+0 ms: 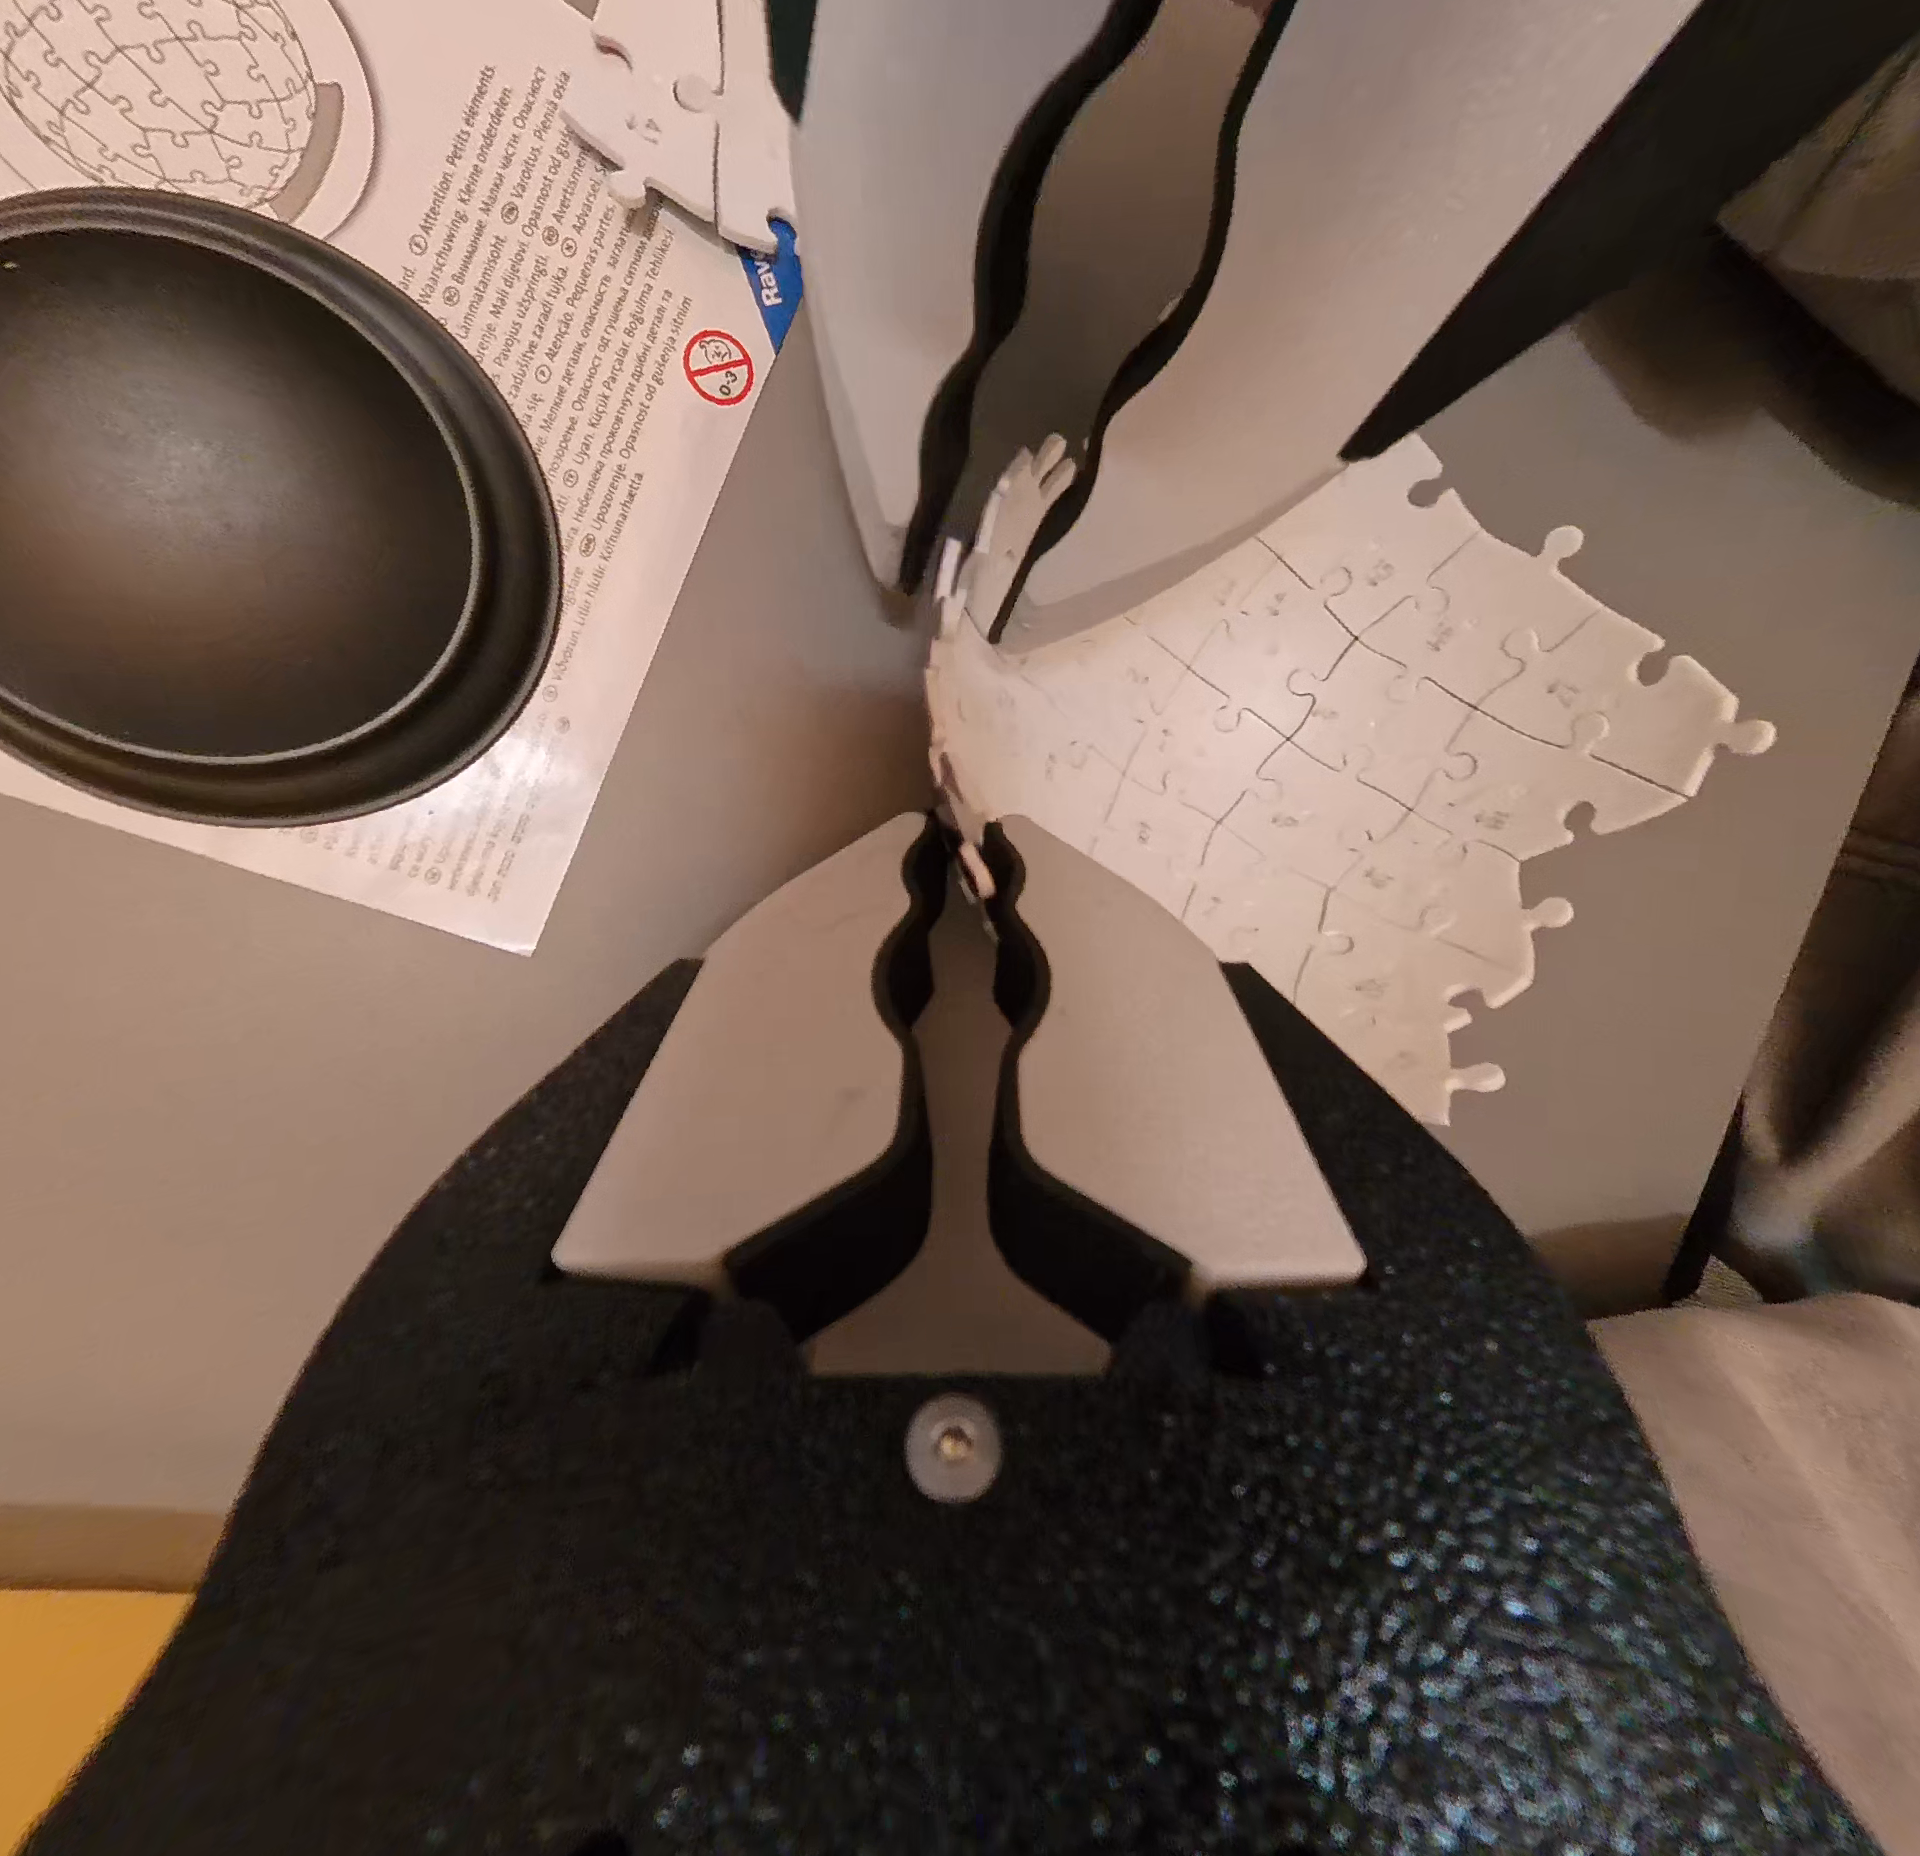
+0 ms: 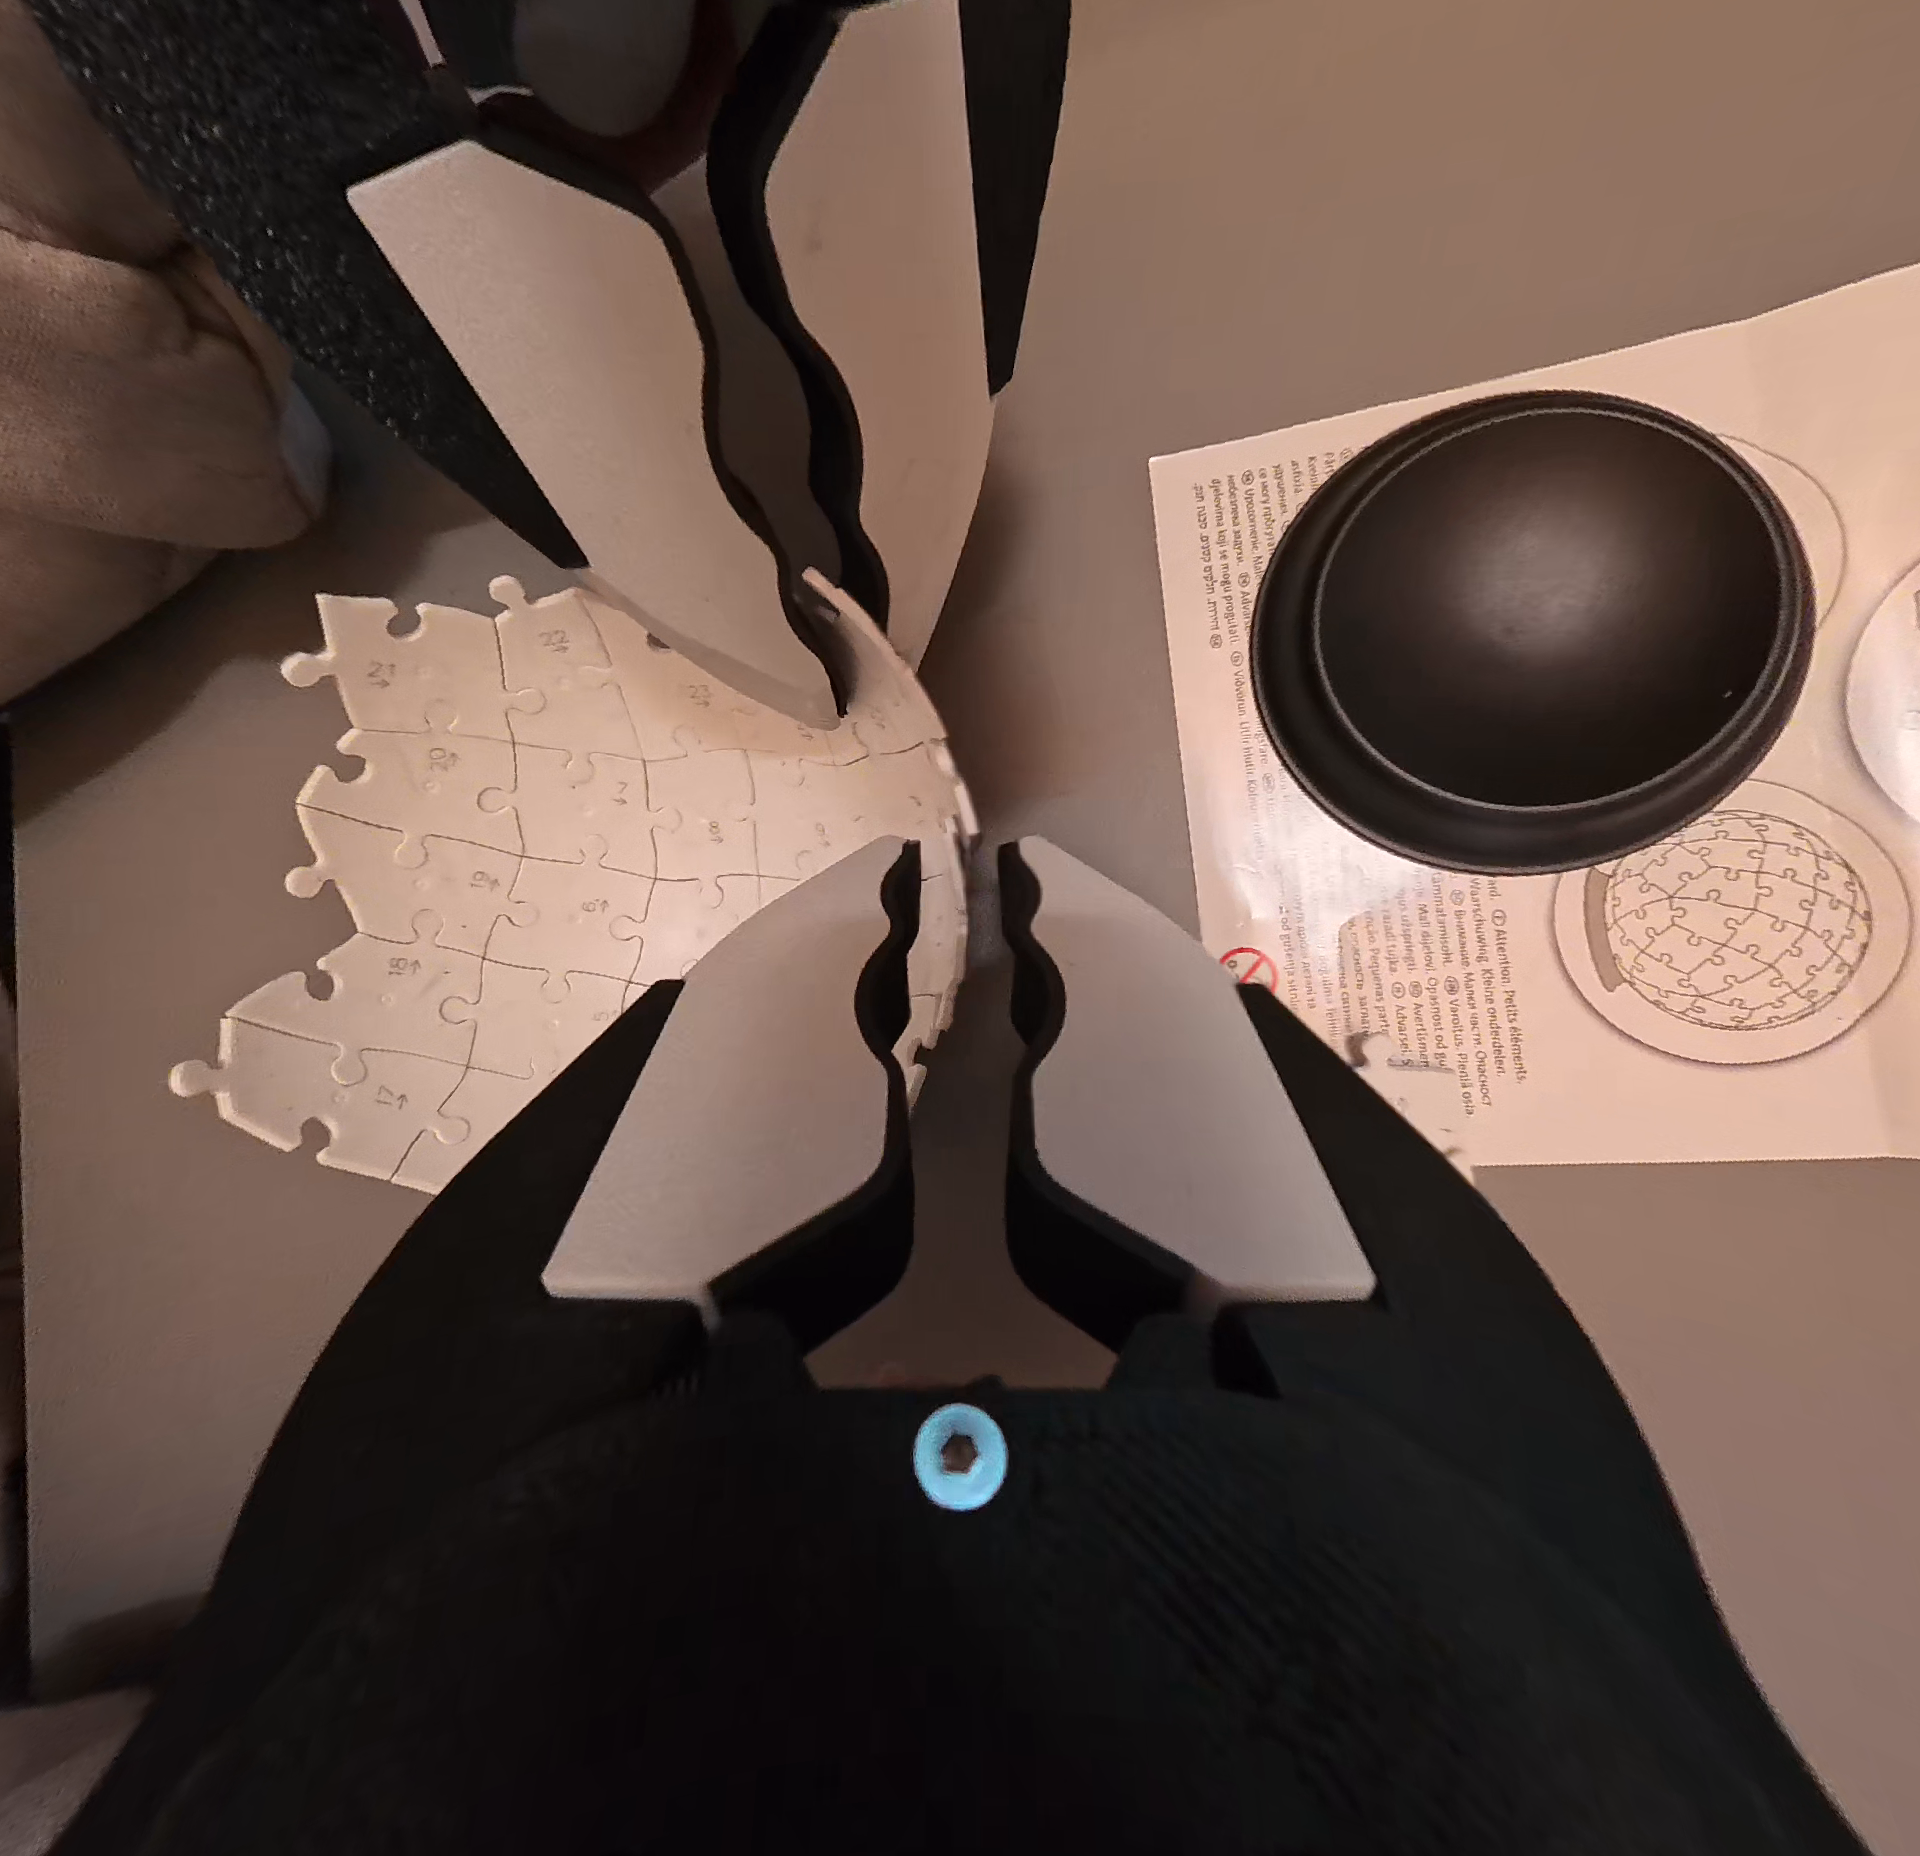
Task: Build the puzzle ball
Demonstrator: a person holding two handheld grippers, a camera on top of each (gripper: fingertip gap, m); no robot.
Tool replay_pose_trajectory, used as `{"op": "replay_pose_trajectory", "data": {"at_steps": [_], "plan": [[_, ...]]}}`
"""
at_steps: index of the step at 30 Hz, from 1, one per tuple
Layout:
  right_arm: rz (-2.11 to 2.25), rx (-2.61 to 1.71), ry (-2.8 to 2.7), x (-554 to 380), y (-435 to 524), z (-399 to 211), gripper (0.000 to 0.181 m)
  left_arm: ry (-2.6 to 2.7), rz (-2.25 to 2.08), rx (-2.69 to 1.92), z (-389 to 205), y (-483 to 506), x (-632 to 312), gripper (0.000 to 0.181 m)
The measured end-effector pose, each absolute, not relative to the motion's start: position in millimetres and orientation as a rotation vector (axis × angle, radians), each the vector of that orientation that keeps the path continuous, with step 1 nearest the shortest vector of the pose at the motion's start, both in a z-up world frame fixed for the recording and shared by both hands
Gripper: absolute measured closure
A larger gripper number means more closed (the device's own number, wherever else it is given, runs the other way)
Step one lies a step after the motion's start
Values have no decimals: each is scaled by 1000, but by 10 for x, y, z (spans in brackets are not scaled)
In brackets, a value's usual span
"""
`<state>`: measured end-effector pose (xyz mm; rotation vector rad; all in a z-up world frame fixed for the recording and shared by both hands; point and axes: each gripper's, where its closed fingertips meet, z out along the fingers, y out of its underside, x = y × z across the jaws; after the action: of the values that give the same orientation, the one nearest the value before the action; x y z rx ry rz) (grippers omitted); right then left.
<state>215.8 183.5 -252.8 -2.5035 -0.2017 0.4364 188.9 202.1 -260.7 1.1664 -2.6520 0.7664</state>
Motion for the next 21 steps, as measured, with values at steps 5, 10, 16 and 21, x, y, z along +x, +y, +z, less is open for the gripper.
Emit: {"op": "replay_pose_trajectory", "data": {"at_steps": [5,10,16,21], "plan": [[421,-2479,-239,2180,1845,-2482,165,-2682,773,1143,-2592,2011,1899,176],[405,-2467,-327,2163,1813,-2488,164,-2679,769,1146,-2593,2015,1897,176],[392,-2398,-347,2178,1832,-2381,166,-2680,773,1151,-2583,2012,1903,177],[389,-2401,-376,2183,1810,-2387,169,-2684,771,1157,-2582,2016,1914,177]]}}
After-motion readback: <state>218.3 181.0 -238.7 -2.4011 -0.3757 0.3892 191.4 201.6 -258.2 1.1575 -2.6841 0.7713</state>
